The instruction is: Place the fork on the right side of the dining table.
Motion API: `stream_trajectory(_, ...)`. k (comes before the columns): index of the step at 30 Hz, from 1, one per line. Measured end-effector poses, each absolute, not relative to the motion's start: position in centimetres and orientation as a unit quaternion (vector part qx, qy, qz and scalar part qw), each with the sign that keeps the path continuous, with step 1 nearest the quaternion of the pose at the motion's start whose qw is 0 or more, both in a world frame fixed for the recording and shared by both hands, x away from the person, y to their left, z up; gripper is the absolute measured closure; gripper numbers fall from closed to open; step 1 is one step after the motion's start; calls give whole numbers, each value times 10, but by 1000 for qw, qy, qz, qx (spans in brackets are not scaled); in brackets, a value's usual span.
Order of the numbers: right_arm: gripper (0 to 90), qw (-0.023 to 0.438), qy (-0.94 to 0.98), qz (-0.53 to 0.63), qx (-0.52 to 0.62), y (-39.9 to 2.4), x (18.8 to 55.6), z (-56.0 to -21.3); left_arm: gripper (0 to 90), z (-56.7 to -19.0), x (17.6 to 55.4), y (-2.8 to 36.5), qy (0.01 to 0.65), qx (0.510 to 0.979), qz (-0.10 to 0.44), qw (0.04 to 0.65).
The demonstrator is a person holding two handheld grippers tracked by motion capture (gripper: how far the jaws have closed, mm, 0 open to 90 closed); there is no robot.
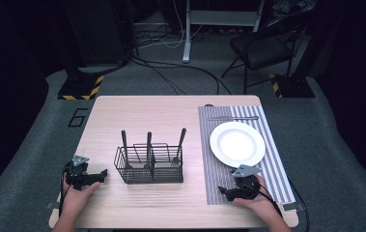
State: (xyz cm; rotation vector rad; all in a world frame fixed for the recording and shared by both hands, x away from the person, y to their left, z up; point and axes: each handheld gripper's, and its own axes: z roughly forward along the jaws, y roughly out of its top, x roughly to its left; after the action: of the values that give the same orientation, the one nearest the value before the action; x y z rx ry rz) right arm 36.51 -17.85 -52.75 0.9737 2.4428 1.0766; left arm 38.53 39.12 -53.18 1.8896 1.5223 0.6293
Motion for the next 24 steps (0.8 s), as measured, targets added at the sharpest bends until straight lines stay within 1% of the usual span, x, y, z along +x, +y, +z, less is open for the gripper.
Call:
stream_trajectory(16, 167, 151, 845, 375, 349, -177, 365, -527, 4, -532, 385, 392, 574, 720, 237, 310)
stream_trajectory(18, 186, 153, 845, 373, 352, -177, 365, -527, 5, -532, 385, 392, 574, 720, 238, 310)
stream_trajectory(22, 190, 156, 844, 370, 355, -177, 364, -526, 4, -532, 385, 392, 574, 720, 237, 310)
stream_trajectory(24, 224, 156, 844, 371, 355, -177, 364, -526, 4, -532, 385, 392, 574, 720, 238, 310)
